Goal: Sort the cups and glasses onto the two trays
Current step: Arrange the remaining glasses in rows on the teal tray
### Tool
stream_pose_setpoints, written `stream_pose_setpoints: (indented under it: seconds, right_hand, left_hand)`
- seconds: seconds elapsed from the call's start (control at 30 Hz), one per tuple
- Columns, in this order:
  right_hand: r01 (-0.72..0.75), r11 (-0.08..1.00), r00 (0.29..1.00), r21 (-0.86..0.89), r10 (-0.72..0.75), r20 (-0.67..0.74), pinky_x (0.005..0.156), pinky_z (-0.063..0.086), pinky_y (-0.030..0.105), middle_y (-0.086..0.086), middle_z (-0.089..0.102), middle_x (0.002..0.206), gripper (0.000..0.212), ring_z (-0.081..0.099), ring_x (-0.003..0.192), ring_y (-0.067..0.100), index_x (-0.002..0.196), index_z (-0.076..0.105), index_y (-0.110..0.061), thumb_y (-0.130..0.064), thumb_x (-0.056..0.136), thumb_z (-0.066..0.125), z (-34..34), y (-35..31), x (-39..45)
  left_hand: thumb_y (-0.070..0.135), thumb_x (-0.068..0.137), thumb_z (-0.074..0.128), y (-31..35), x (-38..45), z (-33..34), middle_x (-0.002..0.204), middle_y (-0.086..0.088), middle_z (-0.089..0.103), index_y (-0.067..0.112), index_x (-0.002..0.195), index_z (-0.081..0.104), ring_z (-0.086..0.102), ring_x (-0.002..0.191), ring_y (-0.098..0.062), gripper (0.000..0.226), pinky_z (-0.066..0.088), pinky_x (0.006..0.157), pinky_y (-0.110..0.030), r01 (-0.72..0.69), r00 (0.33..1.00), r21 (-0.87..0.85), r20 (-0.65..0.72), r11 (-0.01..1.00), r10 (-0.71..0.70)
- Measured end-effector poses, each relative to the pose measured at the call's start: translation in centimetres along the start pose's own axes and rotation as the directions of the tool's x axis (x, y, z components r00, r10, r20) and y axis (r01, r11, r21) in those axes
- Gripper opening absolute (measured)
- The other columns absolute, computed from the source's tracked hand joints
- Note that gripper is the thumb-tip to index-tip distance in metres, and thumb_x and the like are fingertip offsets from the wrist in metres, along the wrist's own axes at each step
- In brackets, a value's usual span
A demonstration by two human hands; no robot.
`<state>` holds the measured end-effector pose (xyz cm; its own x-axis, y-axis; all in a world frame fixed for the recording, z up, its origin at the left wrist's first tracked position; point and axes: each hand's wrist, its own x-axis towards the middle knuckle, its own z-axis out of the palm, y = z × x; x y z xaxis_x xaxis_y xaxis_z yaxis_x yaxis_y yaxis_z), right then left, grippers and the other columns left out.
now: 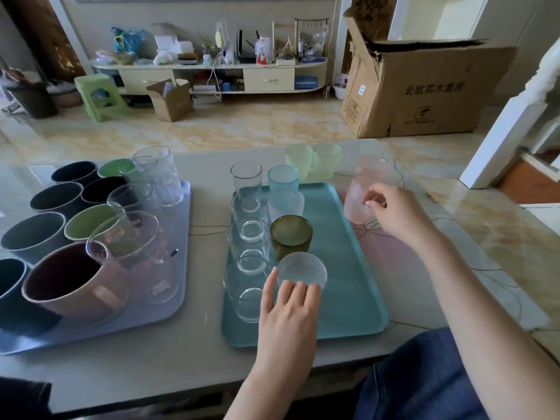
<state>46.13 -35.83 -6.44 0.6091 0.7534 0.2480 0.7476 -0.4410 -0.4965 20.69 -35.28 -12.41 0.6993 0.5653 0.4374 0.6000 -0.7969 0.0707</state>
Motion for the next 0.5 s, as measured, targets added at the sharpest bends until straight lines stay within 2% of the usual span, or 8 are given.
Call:
stream_pose_setpoints:
  seconds: [0.17,0.33,0.5]
  right_hand:
    - [0.015,1.0,1.0,-0.002,-0.015,0.007,0.07,0.045,0.029,-0.002,0.062,0.082,0.016,0.056,0.076,0.021,0.084,0.06,-0.021,-0.007,0.088,0.053,0.2,-0.4,0.2]
    - [0.036,0.999,0.999,0.009,-0.036,0.039,0.076,0.049,0.035,0.002,0.065,0.087,0.016,0.058,0.081,0.024,0.086,0.061,-0.019,-0.006,0.088,0.052,0.3,-1.0,-0.2]
    - [0.038,0.999,0.997,0.006,-0.038,0.069,0.067,0.039,0.028,-0.003,0.055,0.079,0.013,0.053,0.077,0.021,0.091,0.062,-0.015,-0.007,0.09,0.051,0.3,-1.5,-0.5]
  left_hand:
    - [0.006,0.063,0.039,0.0,0.4,0.0,0.066,0.01,0.053,0.024,0.079,0.059,0.056,0.069,-0.018,0.032,0.022,0.11,-0.04,-0.009,0.999,0.007,0.053,1.0,0.009]
    - [0.008,0.056,0.066,0.0,0.5,0.0,0.066,0.01,0.053,0.024,0.079,0.061,0.056,0.068,-0.019,0.028,0.023,0.109,-0.038,-0.014,0.997,-0.023,0.072,1.0,0.016]
    - [0.016,0.065,0.065,0.0,0.5,-0.1,0.067,0.009,0.055,0.024,0.082,0.062,0.057,0.07,-0.019,0.019,0.02,0.112,-0.04,-0.005,0.997,-0.049,0.081,0.999,0.009]
